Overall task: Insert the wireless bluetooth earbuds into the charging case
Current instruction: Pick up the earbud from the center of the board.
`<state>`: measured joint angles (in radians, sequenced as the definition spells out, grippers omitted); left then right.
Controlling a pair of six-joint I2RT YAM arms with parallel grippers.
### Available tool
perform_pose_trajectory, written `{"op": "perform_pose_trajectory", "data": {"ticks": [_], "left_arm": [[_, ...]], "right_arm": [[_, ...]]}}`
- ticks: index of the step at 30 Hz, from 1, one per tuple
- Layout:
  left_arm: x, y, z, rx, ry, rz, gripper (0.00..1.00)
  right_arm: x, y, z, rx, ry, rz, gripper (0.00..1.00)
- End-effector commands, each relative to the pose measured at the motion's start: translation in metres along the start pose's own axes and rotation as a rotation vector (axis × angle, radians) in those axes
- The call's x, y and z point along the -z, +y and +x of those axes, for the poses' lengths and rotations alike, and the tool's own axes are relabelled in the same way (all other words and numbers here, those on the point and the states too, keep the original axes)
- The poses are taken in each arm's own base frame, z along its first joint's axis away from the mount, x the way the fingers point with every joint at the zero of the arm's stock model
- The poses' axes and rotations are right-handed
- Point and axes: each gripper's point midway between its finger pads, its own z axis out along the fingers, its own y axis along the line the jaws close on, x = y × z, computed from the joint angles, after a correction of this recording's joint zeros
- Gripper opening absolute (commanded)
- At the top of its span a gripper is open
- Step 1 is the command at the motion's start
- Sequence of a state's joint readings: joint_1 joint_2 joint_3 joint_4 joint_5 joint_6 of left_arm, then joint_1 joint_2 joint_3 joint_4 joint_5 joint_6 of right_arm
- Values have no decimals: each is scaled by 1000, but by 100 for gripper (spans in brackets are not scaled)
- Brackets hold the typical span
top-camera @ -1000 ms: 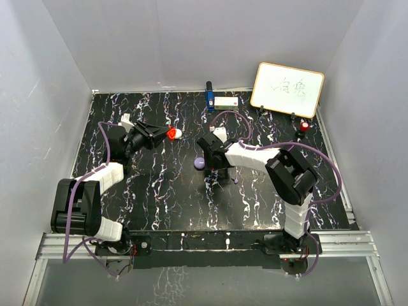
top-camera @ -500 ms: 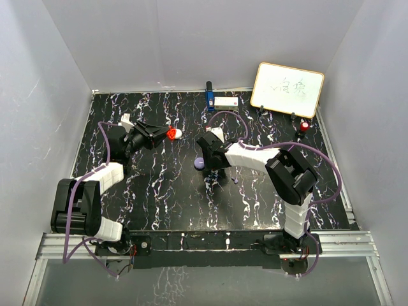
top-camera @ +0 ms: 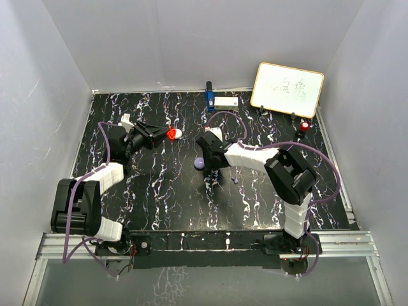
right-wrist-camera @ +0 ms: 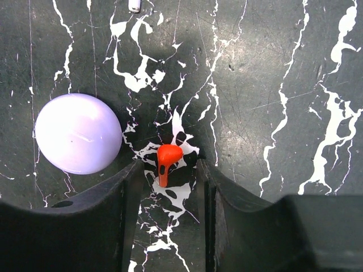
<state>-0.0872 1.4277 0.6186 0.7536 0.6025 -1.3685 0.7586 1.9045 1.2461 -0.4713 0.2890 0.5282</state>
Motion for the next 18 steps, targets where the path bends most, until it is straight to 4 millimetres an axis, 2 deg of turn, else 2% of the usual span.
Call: {"op": "perform_pose_trajectory", "data": {"ticks": [1, 6, 18], "left_arm": [[7, -11, 2, -24, 3, 33, 0], [7, -10, 3, -25, 3, 33, 0], [8, -11, 3, -22, 4, 38, 0]], "right_arm": [[-5, 3, -9, -42, -16, -19, 38], [-3, 2, -12, -44, 2, -18, 37], [-4, 5, -3, -26, 99, -18, 34]]}}
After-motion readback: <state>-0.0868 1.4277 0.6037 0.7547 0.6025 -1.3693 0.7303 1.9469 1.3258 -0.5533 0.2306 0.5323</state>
